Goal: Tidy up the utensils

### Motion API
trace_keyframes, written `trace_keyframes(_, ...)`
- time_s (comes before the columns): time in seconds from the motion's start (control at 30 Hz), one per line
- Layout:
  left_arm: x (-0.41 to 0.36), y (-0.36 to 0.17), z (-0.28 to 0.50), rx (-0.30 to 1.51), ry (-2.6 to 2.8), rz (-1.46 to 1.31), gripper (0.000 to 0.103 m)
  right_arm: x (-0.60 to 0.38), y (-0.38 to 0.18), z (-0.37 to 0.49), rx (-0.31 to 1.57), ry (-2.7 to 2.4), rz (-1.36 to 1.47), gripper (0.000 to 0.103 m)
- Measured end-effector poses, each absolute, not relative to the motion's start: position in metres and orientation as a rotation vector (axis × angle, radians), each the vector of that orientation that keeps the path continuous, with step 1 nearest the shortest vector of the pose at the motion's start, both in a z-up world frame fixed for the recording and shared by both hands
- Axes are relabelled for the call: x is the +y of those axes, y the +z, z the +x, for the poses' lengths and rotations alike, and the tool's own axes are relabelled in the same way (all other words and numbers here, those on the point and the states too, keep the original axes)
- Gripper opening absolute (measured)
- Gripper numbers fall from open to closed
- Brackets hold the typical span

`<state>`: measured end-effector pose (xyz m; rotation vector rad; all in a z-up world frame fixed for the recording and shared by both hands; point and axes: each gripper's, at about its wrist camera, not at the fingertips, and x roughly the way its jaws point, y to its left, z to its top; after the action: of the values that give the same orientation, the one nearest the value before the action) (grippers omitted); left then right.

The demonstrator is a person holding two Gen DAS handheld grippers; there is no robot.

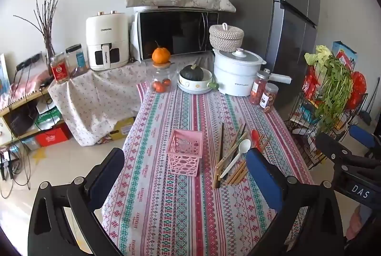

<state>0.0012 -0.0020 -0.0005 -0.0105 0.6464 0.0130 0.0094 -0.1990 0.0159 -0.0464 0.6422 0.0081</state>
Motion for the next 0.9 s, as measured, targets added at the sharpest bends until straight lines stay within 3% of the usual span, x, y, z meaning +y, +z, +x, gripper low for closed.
trace_keyframes(0.9, 0.003, 0.006, -0.004, 0.639, 0.001, -0.048, 0.103, -0.193, 0.010, 0.013, 0.655, 0.016, -0.038, 0.103)
